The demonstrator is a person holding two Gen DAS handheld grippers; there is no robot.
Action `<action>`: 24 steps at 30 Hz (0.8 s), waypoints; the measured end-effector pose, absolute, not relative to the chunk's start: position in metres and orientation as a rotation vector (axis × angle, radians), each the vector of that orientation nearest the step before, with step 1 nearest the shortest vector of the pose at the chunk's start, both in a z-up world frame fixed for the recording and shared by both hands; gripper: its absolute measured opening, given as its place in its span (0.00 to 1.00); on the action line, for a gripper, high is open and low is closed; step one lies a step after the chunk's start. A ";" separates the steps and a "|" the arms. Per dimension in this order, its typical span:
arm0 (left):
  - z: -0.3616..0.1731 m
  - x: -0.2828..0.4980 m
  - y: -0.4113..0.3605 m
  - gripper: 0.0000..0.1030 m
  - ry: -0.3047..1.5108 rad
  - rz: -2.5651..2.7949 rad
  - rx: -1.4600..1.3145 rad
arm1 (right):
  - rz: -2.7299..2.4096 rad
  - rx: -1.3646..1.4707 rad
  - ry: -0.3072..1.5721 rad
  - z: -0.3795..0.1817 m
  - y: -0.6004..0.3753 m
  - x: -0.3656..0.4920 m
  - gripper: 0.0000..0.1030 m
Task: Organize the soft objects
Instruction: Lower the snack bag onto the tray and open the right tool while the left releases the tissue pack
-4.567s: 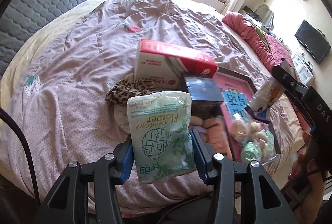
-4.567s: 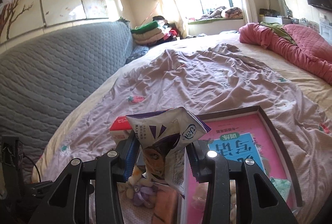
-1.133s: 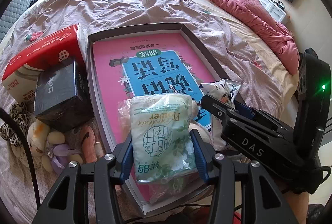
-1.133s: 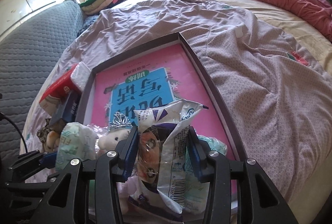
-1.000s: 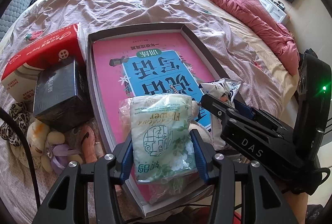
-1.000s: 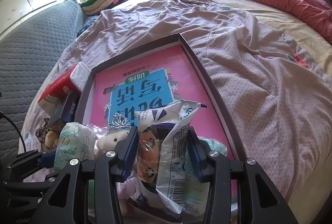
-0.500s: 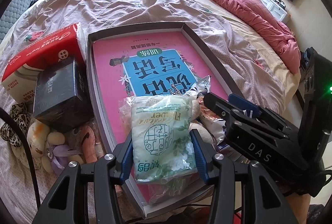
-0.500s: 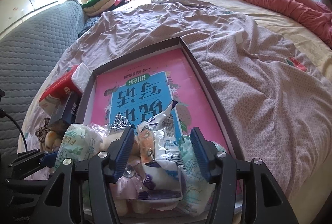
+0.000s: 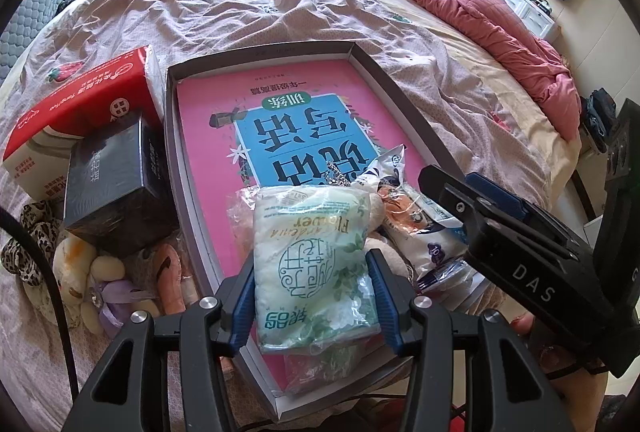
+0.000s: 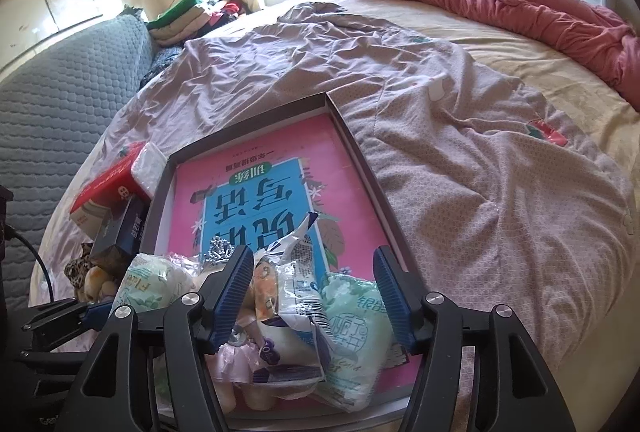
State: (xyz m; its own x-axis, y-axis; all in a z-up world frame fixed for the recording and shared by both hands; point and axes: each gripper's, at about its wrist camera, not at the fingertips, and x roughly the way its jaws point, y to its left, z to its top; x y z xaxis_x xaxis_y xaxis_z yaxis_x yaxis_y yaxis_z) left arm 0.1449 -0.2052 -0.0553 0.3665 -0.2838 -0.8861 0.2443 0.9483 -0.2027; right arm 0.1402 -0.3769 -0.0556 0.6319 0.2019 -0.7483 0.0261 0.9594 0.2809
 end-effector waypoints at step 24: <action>-0.045 0.144 -0.211 0.69 1.130 -0.330 0.009 | 0.071 0.299 0.854 -0.046 -0.390 0.132 0.66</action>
